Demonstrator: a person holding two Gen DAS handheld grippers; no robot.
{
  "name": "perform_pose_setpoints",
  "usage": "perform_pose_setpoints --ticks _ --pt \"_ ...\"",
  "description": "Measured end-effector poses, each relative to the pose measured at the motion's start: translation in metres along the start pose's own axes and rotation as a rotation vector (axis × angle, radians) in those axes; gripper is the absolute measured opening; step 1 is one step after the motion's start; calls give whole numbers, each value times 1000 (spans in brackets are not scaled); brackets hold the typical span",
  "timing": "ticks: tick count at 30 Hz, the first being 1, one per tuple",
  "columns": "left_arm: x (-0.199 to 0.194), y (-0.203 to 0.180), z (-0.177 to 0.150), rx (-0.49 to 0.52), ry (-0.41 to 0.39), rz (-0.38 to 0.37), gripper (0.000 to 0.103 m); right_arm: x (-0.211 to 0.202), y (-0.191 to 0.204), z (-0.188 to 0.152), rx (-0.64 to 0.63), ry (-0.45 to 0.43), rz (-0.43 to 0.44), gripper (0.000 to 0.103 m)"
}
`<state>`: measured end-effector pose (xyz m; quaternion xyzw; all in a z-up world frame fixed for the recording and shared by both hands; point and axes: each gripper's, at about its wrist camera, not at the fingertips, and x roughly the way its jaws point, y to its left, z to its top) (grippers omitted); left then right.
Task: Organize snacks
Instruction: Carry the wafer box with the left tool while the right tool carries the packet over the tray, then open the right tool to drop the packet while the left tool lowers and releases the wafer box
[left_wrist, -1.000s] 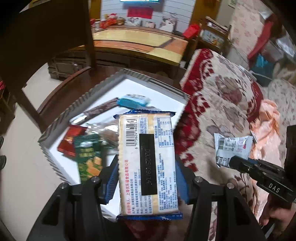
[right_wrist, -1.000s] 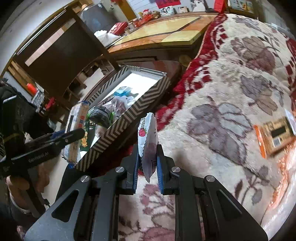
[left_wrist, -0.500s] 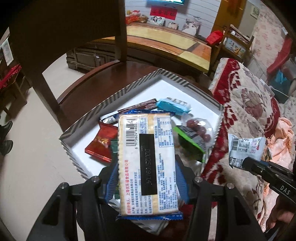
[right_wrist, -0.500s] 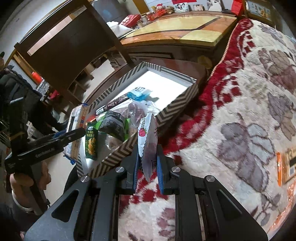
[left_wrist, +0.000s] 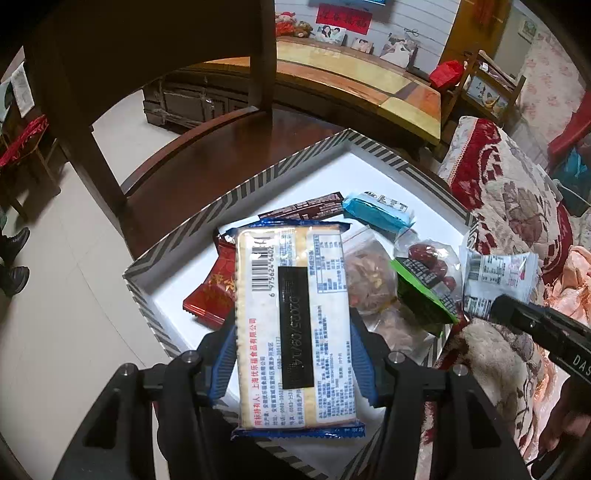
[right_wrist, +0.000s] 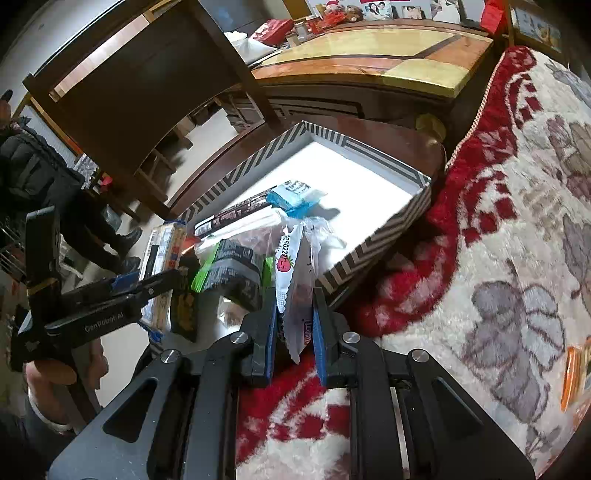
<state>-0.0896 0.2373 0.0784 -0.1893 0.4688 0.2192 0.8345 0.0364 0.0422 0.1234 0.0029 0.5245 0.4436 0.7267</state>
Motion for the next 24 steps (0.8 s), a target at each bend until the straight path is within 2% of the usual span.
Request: perform_pose_setpoints --ticks 24 --pt "25 0 10 -1 37 10 57 43 0 35 -13 27 -64 16"
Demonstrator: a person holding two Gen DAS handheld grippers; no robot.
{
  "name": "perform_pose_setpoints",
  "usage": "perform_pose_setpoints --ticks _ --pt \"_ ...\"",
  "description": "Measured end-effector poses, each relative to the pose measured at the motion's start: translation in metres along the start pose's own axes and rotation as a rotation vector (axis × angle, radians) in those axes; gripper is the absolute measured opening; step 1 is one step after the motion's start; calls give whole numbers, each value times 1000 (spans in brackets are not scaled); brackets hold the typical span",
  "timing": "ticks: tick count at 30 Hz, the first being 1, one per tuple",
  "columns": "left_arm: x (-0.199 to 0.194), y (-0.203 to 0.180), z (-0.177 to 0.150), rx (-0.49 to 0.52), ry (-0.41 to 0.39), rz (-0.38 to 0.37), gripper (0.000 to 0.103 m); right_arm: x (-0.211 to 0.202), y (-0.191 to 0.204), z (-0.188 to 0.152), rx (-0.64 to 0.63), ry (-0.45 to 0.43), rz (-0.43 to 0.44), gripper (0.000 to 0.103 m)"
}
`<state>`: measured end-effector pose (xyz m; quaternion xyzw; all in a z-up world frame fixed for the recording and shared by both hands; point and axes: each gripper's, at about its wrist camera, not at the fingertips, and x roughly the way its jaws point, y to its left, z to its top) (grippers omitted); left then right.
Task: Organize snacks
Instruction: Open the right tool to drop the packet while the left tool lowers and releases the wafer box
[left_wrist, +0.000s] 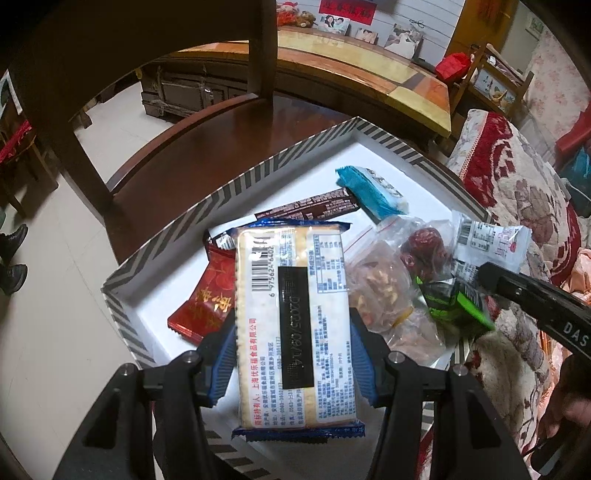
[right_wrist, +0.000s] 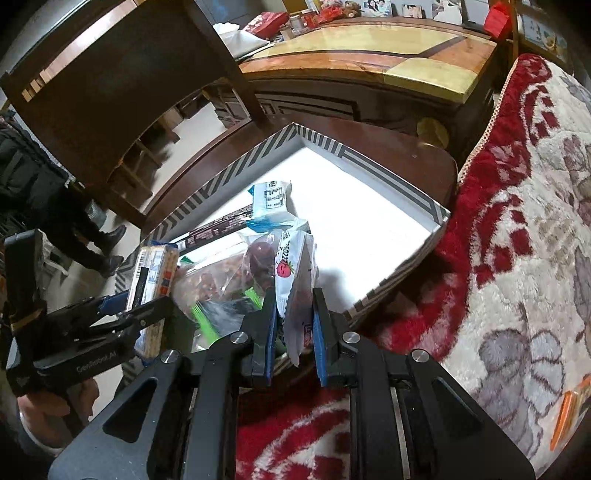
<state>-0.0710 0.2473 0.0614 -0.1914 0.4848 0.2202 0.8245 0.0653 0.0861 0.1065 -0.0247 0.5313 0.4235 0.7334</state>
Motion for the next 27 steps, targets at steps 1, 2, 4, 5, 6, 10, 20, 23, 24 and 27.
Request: perform_pose_setpoints --ticks 1,2,4,5,6,10,20,23,24,27 --pt "0 0 1 1 0 0 57 3 1 2 -3 4 -4 16" --pt "1 -1 2 1 1 0 57 7 2 3 -4 9 -5 16" --pt "2 0 3 0 2 0 57 14 2 4 1 20 -6 16" --pt "2 0 3 -1 2 0 57 18 2 4 5 28 -3 16" --pt "2 0 3 -2 1 0 57 21 2 4 11 33 1 16" --pt "1 0 2 5 0 6 57 25 -2 0 42 35 12 18" --pt "-2 -2 2 -1 -3 28 59 11 1 1 67 17 19 36" --pt "-7 -3 3 -2 -18 34 59 5 1 0 67 8 7 36" --pt "-9 -3 3 -3 -23 36 59 3 0 -1 70 6 6 36" --pt "-14 -5 4 0 -34 35 68 -6 -6 -5 93 -1 2 36"
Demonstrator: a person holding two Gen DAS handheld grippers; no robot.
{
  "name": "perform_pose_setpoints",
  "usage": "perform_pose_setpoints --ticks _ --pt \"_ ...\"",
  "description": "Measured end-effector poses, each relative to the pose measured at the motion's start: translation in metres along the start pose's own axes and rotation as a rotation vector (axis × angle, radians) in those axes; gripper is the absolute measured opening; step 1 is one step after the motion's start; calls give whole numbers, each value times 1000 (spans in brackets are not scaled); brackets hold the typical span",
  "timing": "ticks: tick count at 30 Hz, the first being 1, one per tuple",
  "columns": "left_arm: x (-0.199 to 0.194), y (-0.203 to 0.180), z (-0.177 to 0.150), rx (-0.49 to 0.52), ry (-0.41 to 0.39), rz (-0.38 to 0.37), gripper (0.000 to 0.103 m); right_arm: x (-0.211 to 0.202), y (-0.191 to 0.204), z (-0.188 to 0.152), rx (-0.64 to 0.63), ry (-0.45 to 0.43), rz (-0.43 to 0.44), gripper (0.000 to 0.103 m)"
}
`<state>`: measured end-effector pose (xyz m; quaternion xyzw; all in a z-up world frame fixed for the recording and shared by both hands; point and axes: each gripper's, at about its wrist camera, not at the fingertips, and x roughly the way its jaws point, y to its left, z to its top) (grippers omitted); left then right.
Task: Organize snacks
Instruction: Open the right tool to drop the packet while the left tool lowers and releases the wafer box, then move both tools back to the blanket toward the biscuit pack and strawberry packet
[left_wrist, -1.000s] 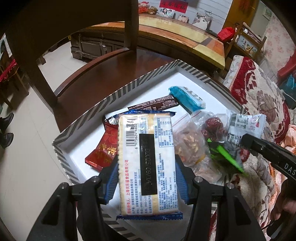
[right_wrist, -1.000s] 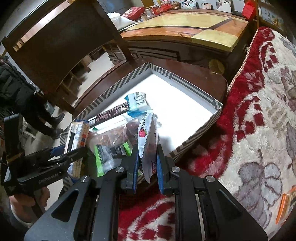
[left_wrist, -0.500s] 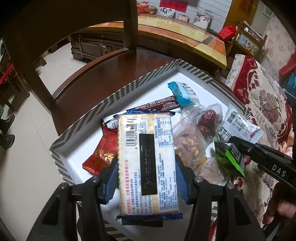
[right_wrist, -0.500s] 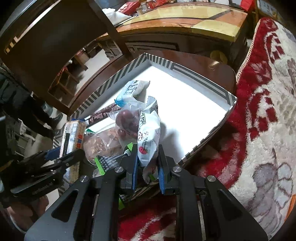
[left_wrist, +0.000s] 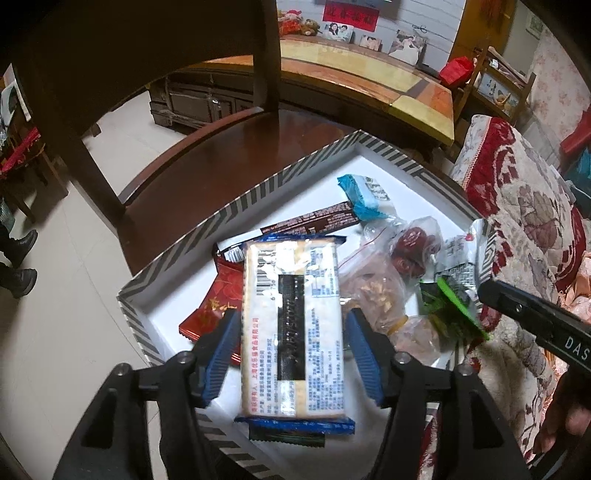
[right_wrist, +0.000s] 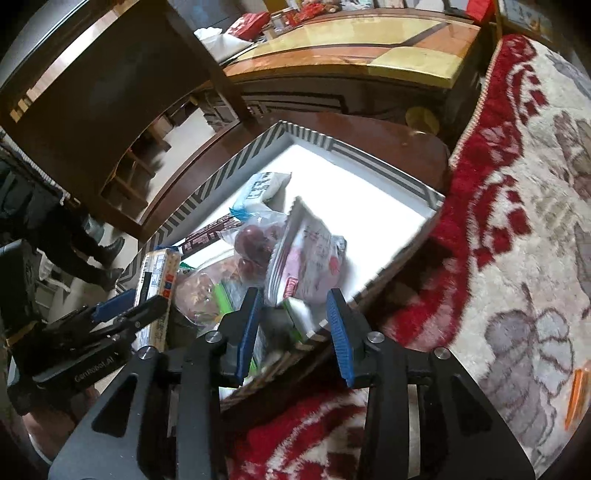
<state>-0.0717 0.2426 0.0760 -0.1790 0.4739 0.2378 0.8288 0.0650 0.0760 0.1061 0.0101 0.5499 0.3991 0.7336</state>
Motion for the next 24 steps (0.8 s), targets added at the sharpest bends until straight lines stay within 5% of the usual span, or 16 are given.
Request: perform_pose_setpoints --ticks 7,15,24 --pt "-19 -10 -1 15 -48 -32 81 -25 -15 -19 47 -27 26 36" --pt "-33 -50 -11 99 -58 -70 83 -53 -33 -55 63 -38 5 36" --pt "-35 -122 -33 267 -29 -176 84 -85 -107 -117 237 -40 -62 48"
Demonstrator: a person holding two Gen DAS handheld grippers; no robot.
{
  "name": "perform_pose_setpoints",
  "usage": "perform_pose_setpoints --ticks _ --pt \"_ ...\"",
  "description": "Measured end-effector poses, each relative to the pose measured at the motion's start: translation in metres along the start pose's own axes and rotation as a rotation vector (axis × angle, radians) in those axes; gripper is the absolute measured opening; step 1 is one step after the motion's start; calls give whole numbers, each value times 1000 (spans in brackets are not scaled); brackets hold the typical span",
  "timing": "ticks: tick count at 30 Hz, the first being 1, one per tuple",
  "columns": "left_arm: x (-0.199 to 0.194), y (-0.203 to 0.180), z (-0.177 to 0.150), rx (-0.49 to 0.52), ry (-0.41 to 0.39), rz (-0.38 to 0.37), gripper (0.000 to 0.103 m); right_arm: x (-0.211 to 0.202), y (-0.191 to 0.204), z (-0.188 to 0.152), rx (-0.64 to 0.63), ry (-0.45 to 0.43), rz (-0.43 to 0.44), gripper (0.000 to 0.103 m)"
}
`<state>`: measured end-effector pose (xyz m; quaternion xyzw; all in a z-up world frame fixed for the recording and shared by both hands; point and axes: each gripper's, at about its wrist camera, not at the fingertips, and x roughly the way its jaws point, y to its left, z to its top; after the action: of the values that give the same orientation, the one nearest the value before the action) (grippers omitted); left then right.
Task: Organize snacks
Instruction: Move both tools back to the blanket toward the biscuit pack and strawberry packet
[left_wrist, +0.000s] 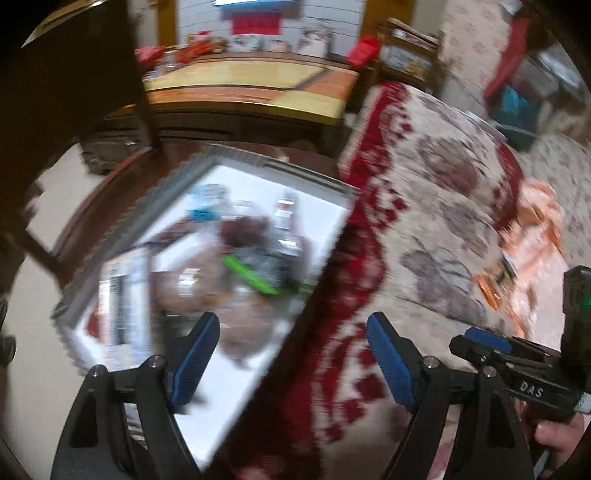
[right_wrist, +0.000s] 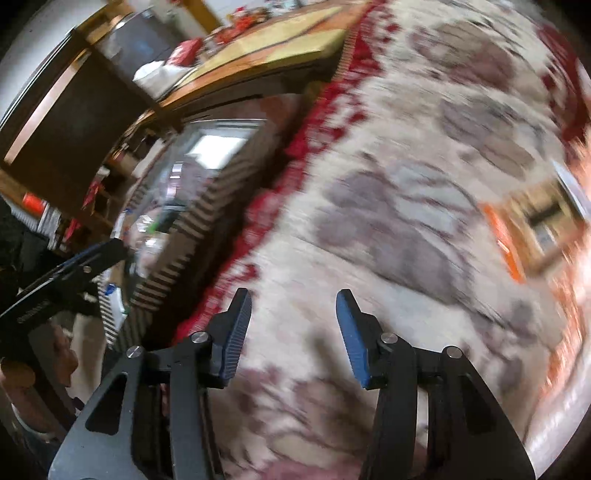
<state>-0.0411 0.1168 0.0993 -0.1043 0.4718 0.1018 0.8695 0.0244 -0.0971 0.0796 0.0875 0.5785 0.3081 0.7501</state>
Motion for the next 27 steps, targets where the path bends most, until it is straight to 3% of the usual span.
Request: perform_pose_setpoints --ticks 13,17,20,24,27 --pt "43 -150 -4 345 111 -273 83 -72 -123 -29 211 -76 -140 48" --pt "57 -190 4 451 135 -321 84 -99 -155 -11 244 -133 -167 51" --pt "64 -212 7 516 134 -317 84 -103 -167 15 203 -138 -182 70" --pt "75 -229 14 545 158 -331 83 -88 -179 51 121 -78 -236 71" --pt "84 -242 22 557 161 -346 83 -79 -196 71 127 -37 -226 71"
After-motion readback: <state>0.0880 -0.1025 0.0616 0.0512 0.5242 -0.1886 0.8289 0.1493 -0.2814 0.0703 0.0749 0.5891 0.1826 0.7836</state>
